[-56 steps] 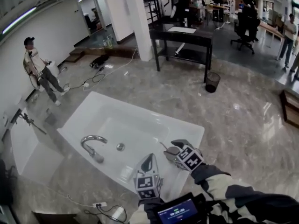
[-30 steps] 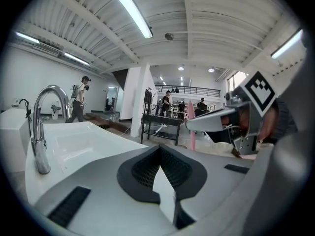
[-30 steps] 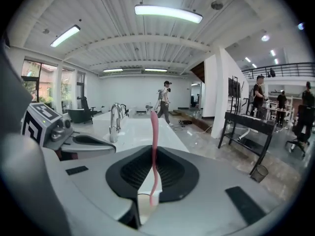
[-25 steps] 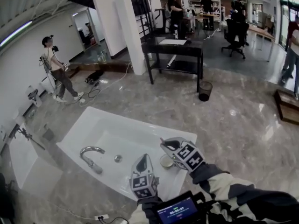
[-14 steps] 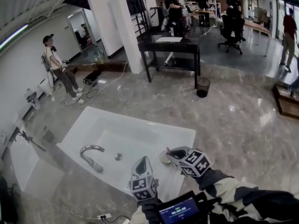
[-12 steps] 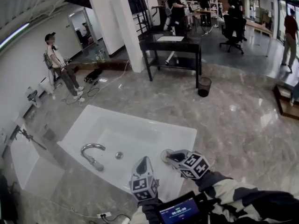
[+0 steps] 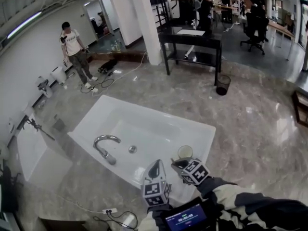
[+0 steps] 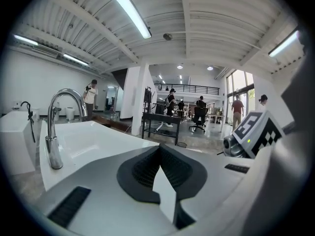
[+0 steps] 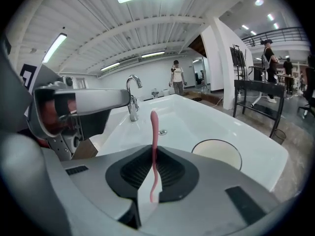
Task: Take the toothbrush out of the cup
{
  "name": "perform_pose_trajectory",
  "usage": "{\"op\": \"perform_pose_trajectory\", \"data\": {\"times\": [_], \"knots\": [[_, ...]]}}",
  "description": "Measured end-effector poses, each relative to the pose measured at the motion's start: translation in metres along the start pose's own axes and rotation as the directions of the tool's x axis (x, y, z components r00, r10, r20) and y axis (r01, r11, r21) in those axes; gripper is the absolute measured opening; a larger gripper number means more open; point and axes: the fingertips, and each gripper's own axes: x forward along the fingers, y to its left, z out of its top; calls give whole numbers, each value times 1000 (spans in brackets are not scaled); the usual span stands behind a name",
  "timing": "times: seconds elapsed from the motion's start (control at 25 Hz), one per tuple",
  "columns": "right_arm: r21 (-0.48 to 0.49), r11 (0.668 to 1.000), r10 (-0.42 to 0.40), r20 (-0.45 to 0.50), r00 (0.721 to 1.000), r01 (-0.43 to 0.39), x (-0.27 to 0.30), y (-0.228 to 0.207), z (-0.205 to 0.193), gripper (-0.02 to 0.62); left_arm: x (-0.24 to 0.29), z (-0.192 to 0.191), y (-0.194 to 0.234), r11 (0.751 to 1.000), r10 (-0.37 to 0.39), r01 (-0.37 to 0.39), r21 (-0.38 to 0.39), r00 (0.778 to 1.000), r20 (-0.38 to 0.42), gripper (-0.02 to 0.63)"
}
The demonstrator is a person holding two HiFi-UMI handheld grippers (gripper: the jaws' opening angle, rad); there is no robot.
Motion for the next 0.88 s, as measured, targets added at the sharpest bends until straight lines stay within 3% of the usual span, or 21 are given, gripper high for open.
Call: {"op": "perform_pose_trajectory", "data": {"times": [0.32, 0.6, 0.88], "knots": [[61, 997, -41, -38, 998, 44, 30, -5, 0, 34, -9, 0, 22, 999, 48, -48, -21, 999, -1, 5], [-11, 997, -75, -139, 987, 75, 53, -5, -17, 34, -11, -3, 32, 998, 62, -62, -25, 998, -13, 5], [-14, 998, -65, -221, 973, 64, 67, -8, -39, 37, -11, -13, 40, 996, 83, -84, -36, 996, -27, 5]]}}
